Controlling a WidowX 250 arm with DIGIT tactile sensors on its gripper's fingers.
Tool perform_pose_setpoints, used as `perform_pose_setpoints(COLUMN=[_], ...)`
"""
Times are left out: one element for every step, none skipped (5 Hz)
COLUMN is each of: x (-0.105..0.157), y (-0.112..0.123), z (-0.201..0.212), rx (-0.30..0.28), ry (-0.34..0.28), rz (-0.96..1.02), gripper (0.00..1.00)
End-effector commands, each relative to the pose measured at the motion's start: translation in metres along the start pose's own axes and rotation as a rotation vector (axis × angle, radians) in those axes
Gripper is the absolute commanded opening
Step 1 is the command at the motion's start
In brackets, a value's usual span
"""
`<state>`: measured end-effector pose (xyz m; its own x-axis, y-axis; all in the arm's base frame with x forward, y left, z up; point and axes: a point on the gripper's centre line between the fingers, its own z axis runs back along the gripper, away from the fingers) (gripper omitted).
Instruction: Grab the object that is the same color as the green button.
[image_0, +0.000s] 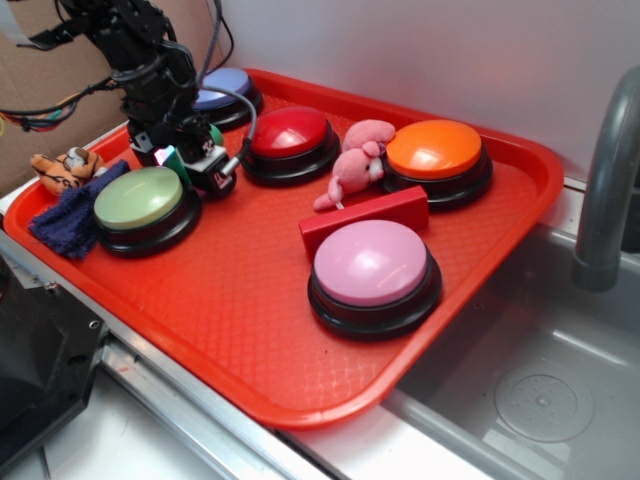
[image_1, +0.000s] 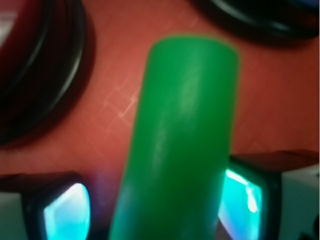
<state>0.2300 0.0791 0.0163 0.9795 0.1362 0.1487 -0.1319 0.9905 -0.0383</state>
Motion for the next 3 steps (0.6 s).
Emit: perform_pose_setpoints(x=[0.010, 0.015, 0.013], y=[-0.003, -0.008, -0.029], z=[0.021, 0.050, 0.088], rx=[0.073, 0.070, 0.006], ry=[-0.021, 0.081, 0.056], rz=[0.026, 0.035, 0.033], gripper=[0.00, 0.00, 0.00])
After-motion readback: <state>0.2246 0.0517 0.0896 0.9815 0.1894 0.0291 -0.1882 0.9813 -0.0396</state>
